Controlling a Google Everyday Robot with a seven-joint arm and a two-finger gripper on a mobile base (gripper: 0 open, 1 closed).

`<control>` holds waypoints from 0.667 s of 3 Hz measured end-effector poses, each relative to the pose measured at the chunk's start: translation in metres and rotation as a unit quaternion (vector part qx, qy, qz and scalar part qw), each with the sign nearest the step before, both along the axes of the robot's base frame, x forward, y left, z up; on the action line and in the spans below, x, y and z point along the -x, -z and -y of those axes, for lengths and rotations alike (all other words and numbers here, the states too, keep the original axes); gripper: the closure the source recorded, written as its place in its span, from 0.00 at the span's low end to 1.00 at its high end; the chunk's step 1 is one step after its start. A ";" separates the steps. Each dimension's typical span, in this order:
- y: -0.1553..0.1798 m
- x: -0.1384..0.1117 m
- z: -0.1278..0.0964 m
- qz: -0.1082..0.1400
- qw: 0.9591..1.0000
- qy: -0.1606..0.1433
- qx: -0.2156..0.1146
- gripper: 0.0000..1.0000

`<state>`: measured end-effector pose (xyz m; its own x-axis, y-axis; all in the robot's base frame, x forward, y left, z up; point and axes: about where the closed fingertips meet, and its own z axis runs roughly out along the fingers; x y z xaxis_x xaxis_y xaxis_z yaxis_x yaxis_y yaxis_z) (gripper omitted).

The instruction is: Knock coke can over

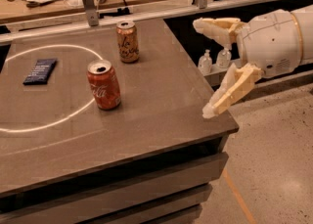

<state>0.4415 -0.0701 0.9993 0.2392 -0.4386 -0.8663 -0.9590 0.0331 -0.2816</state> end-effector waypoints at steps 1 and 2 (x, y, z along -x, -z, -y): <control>0.029 -0.020 -0.005 0.008 1.000 0.021 -0.015 0.00; 0.061 -0.048 -0.013 0.016 0.999 0.040 -0.033 0.00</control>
Offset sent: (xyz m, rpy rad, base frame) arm 0.0829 0.0157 -0.1022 0.1130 -0.0507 -0.1370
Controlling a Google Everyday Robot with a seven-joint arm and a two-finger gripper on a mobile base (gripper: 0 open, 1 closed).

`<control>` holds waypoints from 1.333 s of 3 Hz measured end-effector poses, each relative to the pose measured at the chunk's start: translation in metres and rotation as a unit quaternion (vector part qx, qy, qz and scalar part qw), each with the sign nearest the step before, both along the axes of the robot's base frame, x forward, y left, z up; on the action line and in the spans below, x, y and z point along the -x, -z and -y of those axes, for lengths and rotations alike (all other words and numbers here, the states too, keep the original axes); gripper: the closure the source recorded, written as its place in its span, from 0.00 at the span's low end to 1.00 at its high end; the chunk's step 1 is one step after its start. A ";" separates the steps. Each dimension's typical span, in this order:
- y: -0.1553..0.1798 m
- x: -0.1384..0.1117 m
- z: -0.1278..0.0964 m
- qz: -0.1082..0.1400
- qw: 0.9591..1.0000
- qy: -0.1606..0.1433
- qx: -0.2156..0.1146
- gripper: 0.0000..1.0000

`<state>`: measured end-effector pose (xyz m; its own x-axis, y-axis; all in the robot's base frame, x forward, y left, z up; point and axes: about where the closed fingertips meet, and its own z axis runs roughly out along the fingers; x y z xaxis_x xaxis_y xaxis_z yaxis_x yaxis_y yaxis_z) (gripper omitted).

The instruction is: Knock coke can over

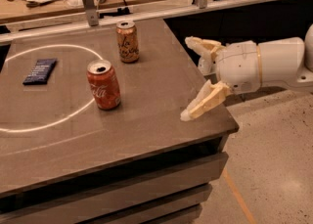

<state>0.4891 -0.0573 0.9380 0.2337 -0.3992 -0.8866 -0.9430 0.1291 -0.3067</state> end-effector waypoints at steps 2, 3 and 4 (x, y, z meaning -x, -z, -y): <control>0.041 -0.021 -0.051 -0.027 0.999 -0.001 -0.036 0.00; 0.046 -0.020 -0.075 -0.040 0.998 -0.013 -0.044 0.00; 0.060 -0.023 -0.100 -0.063 0.996 -0.018 -0.058 0.00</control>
Offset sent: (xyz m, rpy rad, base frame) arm 0.0276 0.0720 -0.0530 0.0898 0.0916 0.0033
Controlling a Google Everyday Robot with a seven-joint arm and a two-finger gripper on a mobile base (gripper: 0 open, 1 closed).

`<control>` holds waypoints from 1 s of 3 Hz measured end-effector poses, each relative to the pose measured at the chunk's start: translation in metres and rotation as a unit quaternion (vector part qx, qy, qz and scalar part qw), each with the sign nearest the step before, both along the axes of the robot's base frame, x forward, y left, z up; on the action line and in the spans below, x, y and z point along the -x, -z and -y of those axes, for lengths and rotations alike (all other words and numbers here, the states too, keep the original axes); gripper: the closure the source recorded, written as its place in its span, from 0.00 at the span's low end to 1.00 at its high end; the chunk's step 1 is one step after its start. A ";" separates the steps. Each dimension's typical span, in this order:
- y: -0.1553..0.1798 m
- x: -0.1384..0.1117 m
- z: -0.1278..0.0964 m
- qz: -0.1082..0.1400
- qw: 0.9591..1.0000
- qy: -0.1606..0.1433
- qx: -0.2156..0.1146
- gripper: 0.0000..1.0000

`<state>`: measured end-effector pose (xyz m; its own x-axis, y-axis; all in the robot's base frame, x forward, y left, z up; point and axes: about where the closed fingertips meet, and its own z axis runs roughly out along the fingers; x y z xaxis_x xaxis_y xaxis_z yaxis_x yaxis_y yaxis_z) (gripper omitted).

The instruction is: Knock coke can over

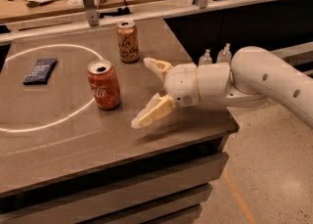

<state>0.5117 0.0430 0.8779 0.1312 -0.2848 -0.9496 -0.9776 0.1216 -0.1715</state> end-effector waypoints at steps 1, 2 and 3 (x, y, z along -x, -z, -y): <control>0.012 -0.011 -0.035 -0.015 1.000 -0.017 -0.019 0.00; 0.016 -0.015 -0.056 -0.017 0.999 -0.033 -0.028 0.00; 0.015 -0.020 -0.076 -0.012 0.998 -0.053 -0.030 0.06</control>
Offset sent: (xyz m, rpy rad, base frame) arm 0.0232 0.0770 -0.0208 0.0764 0.0376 0.0983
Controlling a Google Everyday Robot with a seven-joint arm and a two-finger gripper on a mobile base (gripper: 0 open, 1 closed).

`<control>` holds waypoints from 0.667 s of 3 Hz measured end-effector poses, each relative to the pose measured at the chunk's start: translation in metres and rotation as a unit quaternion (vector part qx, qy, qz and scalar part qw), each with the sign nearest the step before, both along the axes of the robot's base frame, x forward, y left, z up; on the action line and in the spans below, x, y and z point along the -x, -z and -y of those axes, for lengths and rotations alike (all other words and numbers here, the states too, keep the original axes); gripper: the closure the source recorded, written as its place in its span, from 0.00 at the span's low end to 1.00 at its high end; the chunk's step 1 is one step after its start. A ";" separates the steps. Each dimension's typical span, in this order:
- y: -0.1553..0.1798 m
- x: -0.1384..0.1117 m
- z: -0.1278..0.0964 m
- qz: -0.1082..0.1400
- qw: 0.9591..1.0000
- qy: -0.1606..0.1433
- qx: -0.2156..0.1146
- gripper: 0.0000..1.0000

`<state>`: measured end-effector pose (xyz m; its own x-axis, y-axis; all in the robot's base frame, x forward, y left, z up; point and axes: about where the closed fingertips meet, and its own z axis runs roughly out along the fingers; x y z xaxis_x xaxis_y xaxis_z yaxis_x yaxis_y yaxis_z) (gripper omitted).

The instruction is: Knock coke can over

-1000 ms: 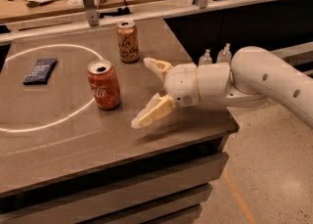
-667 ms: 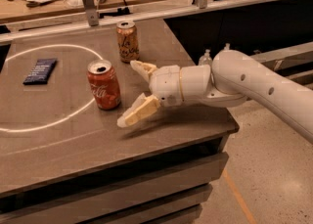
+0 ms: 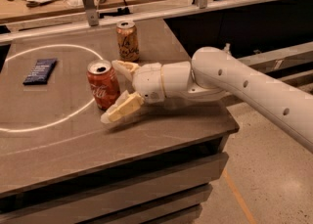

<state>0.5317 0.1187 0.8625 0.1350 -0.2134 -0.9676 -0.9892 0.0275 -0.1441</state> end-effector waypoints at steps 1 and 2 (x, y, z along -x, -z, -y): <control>-0.003 -0.002 -0.016 0.011 0.999 -0.029 -0.008 0.21; -0.005 -0.004 -0.022 0.020 0.998 -0.049 -0.016 0.44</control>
Offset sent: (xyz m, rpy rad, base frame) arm 0.0094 0.0251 0.0076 0.0485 -0.0629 0.1361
